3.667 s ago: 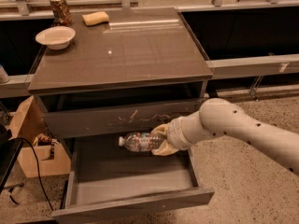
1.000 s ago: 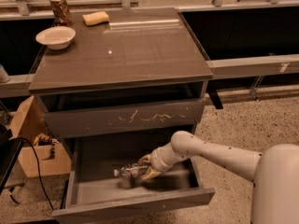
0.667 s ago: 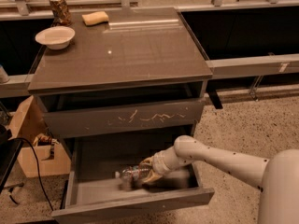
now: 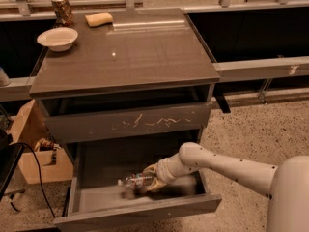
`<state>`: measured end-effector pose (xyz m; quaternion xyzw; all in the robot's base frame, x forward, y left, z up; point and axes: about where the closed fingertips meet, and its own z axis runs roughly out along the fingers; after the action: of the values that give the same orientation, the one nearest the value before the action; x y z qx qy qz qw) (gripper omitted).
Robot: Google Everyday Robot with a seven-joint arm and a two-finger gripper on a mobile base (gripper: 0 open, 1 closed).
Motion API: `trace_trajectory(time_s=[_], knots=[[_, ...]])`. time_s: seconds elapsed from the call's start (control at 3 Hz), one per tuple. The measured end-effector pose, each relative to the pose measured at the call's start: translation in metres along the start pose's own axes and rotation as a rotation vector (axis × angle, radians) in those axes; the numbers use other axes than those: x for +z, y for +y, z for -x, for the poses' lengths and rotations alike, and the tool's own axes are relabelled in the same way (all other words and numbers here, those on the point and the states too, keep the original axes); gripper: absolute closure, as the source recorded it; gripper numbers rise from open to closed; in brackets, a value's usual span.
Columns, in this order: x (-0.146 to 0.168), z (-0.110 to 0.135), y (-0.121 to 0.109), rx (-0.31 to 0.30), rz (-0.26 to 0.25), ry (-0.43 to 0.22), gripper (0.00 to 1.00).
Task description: Place water bottle into middle drawer
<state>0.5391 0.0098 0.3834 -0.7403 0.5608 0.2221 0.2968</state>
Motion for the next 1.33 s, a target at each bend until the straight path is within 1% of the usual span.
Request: trace_trajectory(time_s=[0.33,0.67,1.0,1.33], knots=[[0.0116,-0.0034,0.0032,0.010,0.053,0.069,1.00],[0.0180,-0.0074,0.0056,0.029,0.093,0.132,1.00],[0.0165,-0.0060,0.0052,0.030,0.094,0.133,1.00],[0.0165,-0.0060,0.0053,0.030,0.094,0.133,0.83]])
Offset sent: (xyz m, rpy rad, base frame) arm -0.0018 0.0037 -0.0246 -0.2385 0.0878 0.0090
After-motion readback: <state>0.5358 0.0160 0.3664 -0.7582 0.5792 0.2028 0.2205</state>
